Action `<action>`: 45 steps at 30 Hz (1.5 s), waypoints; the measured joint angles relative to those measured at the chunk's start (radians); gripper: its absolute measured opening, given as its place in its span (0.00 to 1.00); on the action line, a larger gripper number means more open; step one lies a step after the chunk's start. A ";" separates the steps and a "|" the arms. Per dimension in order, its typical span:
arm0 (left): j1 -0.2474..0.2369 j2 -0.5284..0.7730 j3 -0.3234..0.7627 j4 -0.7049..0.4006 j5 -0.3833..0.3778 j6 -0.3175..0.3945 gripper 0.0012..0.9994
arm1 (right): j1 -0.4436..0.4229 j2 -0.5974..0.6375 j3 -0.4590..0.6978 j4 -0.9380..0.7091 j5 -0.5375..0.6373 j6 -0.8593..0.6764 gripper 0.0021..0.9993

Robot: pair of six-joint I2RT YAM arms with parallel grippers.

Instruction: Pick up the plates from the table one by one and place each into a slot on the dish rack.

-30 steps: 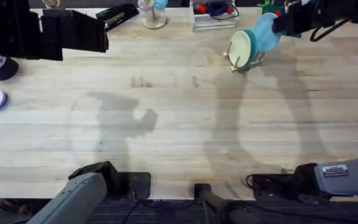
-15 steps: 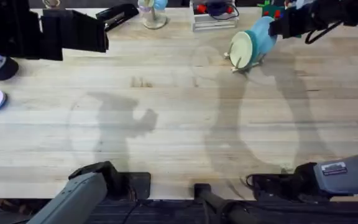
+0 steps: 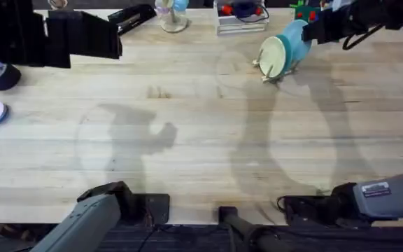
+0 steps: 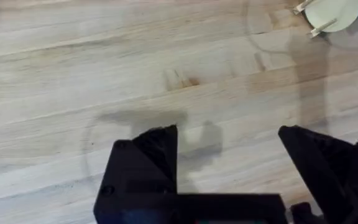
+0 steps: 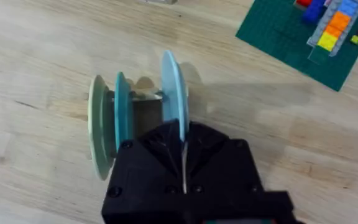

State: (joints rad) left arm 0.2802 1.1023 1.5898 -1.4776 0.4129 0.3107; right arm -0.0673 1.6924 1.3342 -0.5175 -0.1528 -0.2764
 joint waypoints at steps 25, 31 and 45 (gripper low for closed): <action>0.000 0.000 0.000 0.000 -0.010 0.000 0.99 | 0.000 0.000 0.000 -0.034 0.000 0.004 0.22; 0.000 0.000 0.000 0.000 -0.010 0.000 0.99 | 0.000 0.000 0.000 -0.035 0.000 0.004 0.25; 0.000 0.000 0.000 0.000 -0.010 0.000 0.99 | 0.000 -0.018 0.000 -0.039 0.000 0.004 0.29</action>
State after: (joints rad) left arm 0.2802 1.1023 1.5898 -1.4776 0.4030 0.3107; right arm -0.0677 1.6746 1.3342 -0.5560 -0.1524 -0.2722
